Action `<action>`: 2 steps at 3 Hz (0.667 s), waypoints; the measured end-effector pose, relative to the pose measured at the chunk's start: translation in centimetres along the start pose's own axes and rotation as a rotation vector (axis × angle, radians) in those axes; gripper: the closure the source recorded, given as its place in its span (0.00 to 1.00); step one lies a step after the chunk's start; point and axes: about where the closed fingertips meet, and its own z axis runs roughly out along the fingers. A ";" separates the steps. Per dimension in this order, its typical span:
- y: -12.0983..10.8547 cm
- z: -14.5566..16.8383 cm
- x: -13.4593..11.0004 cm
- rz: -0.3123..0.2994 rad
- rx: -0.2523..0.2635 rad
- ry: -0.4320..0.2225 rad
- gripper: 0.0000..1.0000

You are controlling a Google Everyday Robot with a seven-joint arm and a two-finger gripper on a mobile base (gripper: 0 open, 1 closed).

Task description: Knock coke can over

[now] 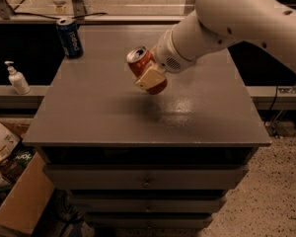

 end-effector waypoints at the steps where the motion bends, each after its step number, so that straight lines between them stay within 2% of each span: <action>1: 1.0 0.6 1.9 -0.120 -0.058 0.142 1.00; 2: 1.7 1.0 4.2 -0.211 -0.099 0.275 1.00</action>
Offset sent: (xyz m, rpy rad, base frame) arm -0.0187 -0.0424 -0.0563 -0.5029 0.0601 0.2020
